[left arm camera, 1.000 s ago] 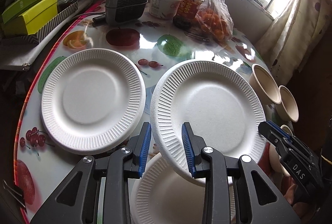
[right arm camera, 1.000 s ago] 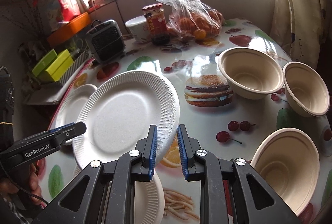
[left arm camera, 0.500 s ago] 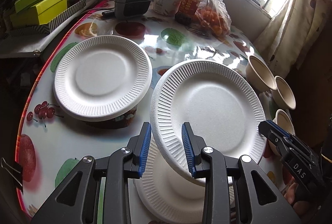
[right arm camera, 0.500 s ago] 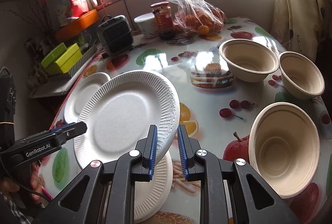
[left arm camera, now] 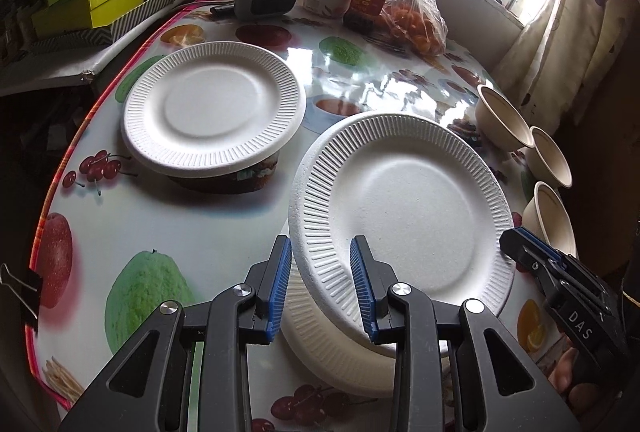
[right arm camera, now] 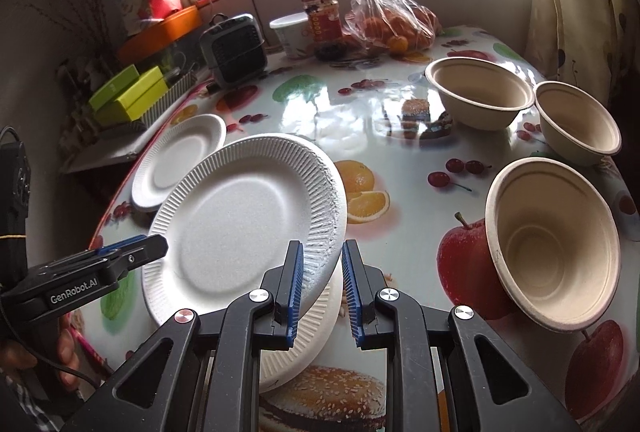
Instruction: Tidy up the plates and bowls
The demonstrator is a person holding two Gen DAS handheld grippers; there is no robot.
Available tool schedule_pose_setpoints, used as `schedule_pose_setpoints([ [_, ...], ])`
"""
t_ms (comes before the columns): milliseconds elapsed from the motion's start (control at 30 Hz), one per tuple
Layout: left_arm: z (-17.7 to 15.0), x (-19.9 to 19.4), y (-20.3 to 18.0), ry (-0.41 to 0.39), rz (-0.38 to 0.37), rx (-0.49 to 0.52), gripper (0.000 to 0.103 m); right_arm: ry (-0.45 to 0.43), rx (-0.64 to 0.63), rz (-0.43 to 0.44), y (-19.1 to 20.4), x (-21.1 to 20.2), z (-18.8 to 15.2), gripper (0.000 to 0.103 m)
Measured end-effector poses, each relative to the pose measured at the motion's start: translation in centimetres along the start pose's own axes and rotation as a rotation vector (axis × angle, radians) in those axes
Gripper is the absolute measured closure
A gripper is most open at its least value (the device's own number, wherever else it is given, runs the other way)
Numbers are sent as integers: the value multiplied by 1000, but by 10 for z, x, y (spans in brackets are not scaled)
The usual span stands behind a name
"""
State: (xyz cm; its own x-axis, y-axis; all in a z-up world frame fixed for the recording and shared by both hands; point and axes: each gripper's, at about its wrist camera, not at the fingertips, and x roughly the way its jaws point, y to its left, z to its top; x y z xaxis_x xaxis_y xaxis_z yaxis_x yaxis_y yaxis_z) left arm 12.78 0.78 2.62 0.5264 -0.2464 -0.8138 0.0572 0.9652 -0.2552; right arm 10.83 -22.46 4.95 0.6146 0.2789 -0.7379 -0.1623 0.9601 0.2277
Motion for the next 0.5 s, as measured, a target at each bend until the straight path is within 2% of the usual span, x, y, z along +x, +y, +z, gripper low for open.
schedule_pose_setpoints([
  [500, -24, 2, 9, 21, 18, -11, 71, 35, -17, 4, 6, 7, -20, 84],
])
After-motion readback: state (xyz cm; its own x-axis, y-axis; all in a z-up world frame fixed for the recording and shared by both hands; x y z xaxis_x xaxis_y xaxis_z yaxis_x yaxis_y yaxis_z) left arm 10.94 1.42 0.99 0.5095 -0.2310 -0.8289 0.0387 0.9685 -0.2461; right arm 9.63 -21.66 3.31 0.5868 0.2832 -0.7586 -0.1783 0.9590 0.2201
